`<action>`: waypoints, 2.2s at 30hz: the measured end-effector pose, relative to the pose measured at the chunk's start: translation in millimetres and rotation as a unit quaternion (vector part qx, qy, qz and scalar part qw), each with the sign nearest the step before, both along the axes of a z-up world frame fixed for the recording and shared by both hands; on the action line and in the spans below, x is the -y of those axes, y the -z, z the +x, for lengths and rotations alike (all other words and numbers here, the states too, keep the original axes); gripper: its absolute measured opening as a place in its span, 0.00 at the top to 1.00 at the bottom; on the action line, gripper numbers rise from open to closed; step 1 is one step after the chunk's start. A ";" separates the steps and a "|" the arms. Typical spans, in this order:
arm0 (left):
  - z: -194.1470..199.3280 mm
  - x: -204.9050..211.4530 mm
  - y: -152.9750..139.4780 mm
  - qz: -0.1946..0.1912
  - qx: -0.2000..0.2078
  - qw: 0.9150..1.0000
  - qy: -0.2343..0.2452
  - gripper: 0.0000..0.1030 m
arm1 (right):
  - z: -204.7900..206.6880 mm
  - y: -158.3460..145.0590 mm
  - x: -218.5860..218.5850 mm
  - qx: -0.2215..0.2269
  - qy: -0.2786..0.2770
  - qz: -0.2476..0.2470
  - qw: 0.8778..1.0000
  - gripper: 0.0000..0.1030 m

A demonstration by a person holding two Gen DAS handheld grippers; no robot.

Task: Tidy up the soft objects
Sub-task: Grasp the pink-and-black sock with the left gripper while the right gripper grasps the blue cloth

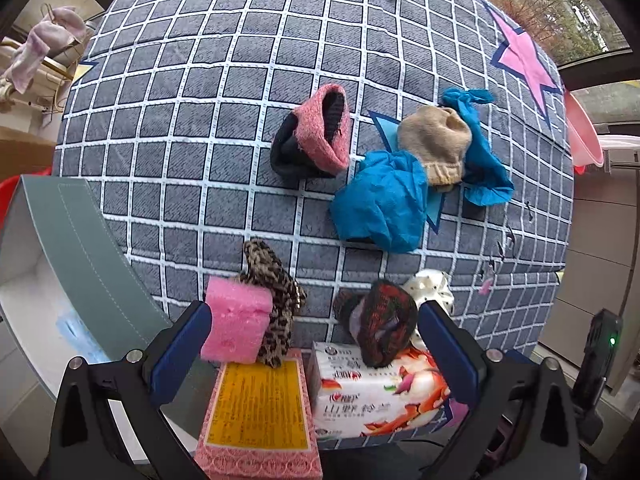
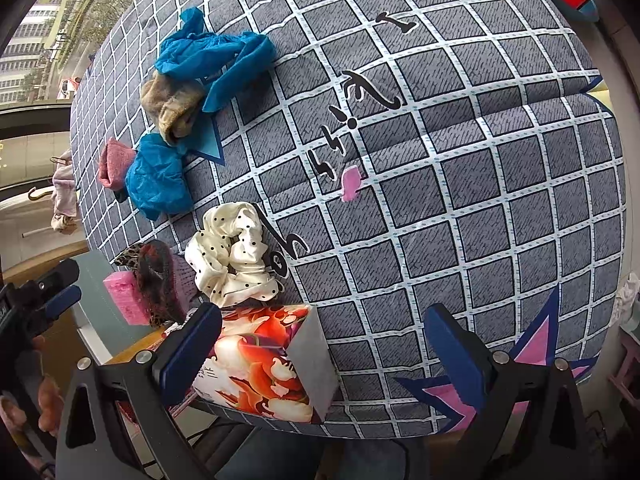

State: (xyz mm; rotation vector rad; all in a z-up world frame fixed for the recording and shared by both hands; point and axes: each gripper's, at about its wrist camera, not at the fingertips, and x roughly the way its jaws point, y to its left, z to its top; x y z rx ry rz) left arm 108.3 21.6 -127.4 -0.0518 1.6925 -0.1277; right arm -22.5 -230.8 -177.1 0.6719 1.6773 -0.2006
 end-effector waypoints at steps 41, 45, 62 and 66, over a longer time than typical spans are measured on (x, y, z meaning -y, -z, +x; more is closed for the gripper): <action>92.5 -11.8 103.9 0.079 0.030 0.994 -0.075 0.00 | 171.4 50.2 7.9 0.052 -0.102 -0.223 0.968 0.01; 100.2 -2.5 101.4 0.076 0.028 0.995 -0.062 0.00 | 129.6 44.2 40.0 0.024 -0.067 -0.226 0.972 0.01; 122.4 39.4 151.2 0.068 0.007 0.996 -0.052 0.00 | 141.9 54.3 -26.4 0.072 -0.167 -0.206 0.962 0.01; 127.4 30.9 160.7 0.054 0.006 0.997 -0.062 0.00 | 138.8 63.5 -39.7 0.062 -0.160 -0.200 0.965 0.01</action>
